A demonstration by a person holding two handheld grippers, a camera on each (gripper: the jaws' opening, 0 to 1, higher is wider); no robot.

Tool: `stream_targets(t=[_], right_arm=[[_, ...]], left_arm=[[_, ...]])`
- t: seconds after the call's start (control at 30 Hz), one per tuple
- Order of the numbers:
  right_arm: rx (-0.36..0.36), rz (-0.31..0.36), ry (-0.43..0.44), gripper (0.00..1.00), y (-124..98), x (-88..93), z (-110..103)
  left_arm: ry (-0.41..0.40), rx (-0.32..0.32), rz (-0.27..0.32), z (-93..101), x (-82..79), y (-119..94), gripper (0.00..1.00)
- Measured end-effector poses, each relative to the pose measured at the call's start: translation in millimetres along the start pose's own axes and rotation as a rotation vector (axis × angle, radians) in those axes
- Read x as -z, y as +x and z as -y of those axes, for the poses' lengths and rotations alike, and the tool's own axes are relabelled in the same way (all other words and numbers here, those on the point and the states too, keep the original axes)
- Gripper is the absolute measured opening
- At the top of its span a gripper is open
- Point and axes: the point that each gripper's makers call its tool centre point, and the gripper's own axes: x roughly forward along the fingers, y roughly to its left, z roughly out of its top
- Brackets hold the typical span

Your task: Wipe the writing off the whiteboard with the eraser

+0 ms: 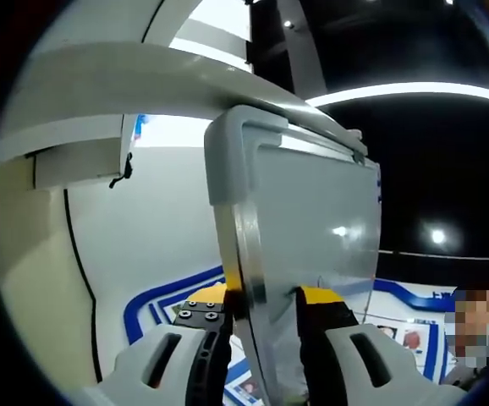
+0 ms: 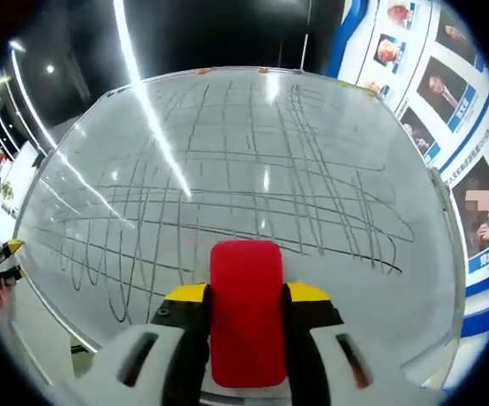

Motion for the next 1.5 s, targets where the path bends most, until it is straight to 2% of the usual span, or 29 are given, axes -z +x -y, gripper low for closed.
stream_targets(t=[0.27,0.47,0.57,0.8,0.93,1.17,1.37,1.5], right_arm=[[0.011,0.000,0.019,0.28,-3,8.3,45],[0.031,-0.012,0.080,0.28,-9,13.0,76],[0.062,-0.018,0.125,0.28,-10,20.5,103],[0.038,-0.031,0.062,0.28,-19,25.1,115],[0.056,-0.039,0.078,0.28,-23,31.6,128],[0.109,-0.059,0.194,0.28,-31,43.2,149],[0.123,-0.075,0.197,0.28,-29,44.0,151],[0.117,-0.109,0.188,0.28,-28,42.7,153]], left_arm=[[0.007,0.002,0.011,3.4,3.6,0,0.32],[0.009,0.002,0.013,2.8,2.6,0,0.33],[0.007,0.001,0.010,3.1,3.2,1,0.33],[0.006,-0.002,0.005,5.7,5.7,1,0.33],[0.006,-0.003,0.002,9.2,8.8,2,0.33],[0.006,-0.003,0.004,12.4,11.2,2,0.33],[0.006,-0.001,0.010,12.8,11.4,3,0.33],[0.006,-0.003,0.006,10.8,9.6,3,0.33]])
